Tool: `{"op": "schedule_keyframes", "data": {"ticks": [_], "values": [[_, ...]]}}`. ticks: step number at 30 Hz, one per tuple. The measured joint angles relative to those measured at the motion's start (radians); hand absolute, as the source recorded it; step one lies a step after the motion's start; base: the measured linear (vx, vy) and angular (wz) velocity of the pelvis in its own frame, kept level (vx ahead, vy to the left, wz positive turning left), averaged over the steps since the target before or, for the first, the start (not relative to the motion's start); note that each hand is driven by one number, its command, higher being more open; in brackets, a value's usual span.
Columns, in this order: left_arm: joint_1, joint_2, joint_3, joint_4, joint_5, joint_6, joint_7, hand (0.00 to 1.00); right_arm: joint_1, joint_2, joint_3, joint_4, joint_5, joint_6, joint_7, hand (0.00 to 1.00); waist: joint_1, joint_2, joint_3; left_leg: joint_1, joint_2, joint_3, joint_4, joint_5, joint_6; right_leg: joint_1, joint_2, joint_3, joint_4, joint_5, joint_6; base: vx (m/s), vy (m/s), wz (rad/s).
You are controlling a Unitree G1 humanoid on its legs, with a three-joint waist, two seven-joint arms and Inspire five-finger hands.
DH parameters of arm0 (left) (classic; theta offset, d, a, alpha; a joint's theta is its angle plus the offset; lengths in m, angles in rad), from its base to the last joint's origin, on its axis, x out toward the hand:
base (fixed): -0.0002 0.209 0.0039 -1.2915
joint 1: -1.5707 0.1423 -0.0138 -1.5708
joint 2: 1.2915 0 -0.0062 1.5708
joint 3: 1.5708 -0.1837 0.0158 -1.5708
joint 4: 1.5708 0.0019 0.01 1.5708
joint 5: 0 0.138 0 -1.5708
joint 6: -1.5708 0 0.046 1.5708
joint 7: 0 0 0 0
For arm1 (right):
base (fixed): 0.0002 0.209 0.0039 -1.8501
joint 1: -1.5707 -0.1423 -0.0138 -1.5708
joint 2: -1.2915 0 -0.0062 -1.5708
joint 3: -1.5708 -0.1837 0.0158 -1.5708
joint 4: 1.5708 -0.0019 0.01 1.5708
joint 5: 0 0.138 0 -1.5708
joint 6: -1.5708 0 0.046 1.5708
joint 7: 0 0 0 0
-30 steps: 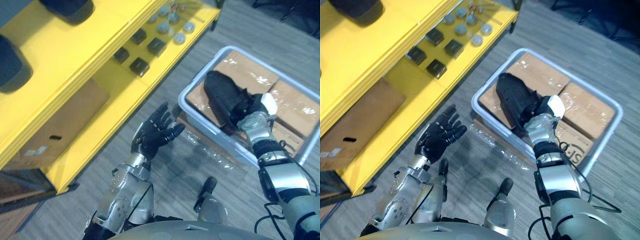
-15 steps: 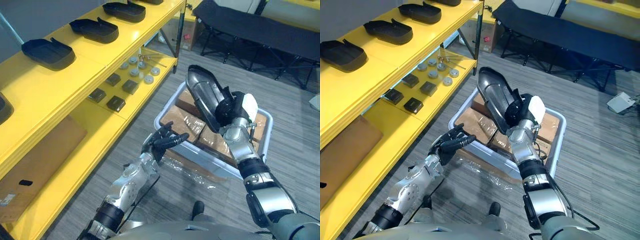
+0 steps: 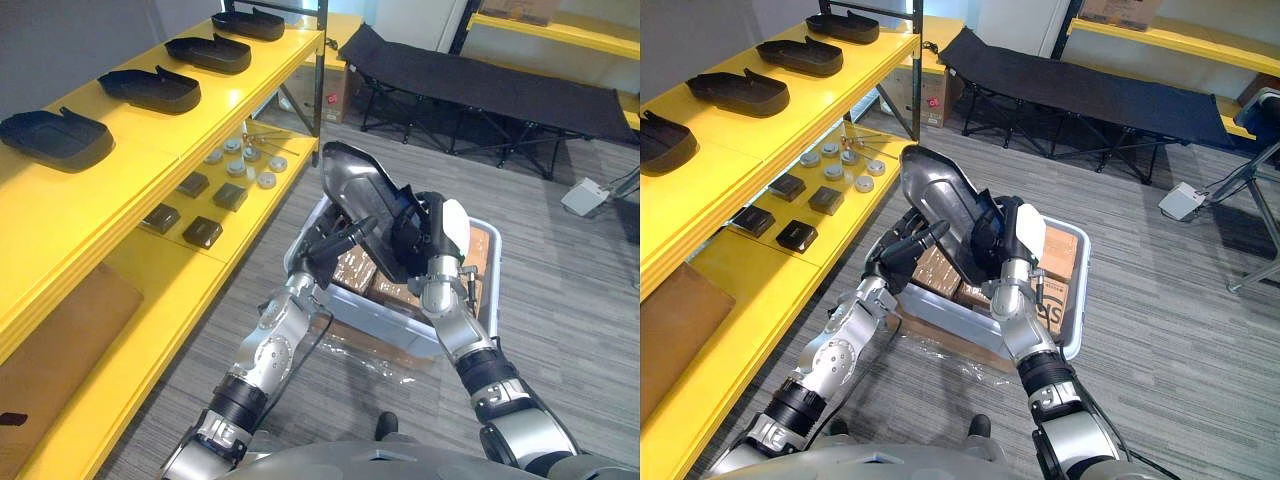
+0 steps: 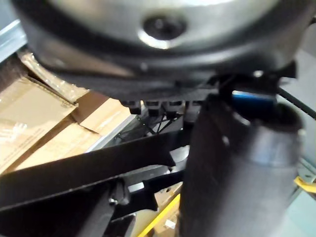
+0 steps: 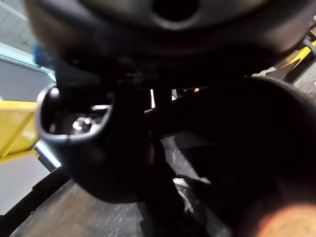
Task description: Walk over and take three plastic housings, then place them on the shelf
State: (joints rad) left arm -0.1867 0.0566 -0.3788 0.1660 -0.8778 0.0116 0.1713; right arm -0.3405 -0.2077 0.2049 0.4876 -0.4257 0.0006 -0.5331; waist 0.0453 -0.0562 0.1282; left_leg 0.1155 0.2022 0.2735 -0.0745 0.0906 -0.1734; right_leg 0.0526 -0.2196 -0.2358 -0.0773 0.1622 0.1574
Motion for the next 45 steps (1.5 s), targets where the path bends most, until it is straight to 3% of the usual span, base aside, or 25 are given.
{"op": "schedule_keyframes", "data": {"ticks": [6,19,20,25,33,39,45], "values": [[0.0,0.0,-0.009,0.001,-0.063,-0.01,0.0,1.0,0.01,0.004,0.044,0.0,0.001,-0.037,0.0,0.0,0.0,-0.005,-0.012,0.0,0.0,-0.001,0.0,0.0,0.0,0.001,0.0,-0.001,-0.001,0.001,0.0,0.0,0.0,0.0],[-0.006,0.001,-0.057,0.081,-0.012,0.052,0.058,1.0,0.011,0.014,0.16,0.0,0.037,-0.071,-0.009,0.0,0.004,-0.013,-0.053,0.0,-0.001,-0.005,0.004,0.0,0.0,0.003,-0.001,-0.004,-0.002,0.003,-0.002,0.0,0.0,0.0],[-0.006,0.0,-0.064,0.083,-0.013,0.057,0.065,0.0,0.011,0.022,0.171,-0.001,0.051,-0.078,-0.009,0.0,0.004,-0.013,-0.053,0.0,-0.001,-0.005,0.004,0.0,0.0,0.003,-0.001,-0.004,-0.002,0.003,-0.002,0.0,0.0,0.0],[-0.006,0.0,-0.066,0.086,-0.014,0.034,0.089,0.0,0.011,0.05,0.18,-0.004,0.085,-0.079,-0.026,0.0,0.006,-0.013,-0.053,0.01,-0.001,-0.003,0.005,-0.008,-0.002,0.003,-0.001,-0.001,-0.002,0.003,-0.004,0.0,0.0,-0.01],[-0.002,-0.042,-0.037,0.1,-0.015,-0.19,0.231,0.0,0.077,0.097,0.209,-0.169,0.099,-0.104,-0.076,0.0,-0.021,-0.012,-0.053,0.015,0.0,0.003,0.008,-0.024,-0.014,-0.001,0.002,0.008,-0.007,0.0,-0.008,0.0,0.002,-0.04],[0.017,-0.048,-0.038,0.105,0.014,-0.233,0.245,0.0,0.118,0.128,0.196,-0.196,0.102,-0.105,-0.074,0.0,-0.024,-0.012,-0.053,0.014,0.001,0.01,0.021,-0.036,-0.01,-0.001,0.002,0.01,-0.002,-0.001,-0.008,0.01,0.004,-0.03],[0.046,-0.062,-0.037,0.105,0.023,-0.252,0.215,0.0,0.17,0.135,0.195,-0.219,0.138,-0.147,-0.074,0.0,-0.025,-0.012,-0.053,0.014,0.0,0.018,0.024,-0.043,-0.009,-0.001,0.001,0.012,-0.002,-0.001,-0.007,0.0,0.005,-0.03]]}}
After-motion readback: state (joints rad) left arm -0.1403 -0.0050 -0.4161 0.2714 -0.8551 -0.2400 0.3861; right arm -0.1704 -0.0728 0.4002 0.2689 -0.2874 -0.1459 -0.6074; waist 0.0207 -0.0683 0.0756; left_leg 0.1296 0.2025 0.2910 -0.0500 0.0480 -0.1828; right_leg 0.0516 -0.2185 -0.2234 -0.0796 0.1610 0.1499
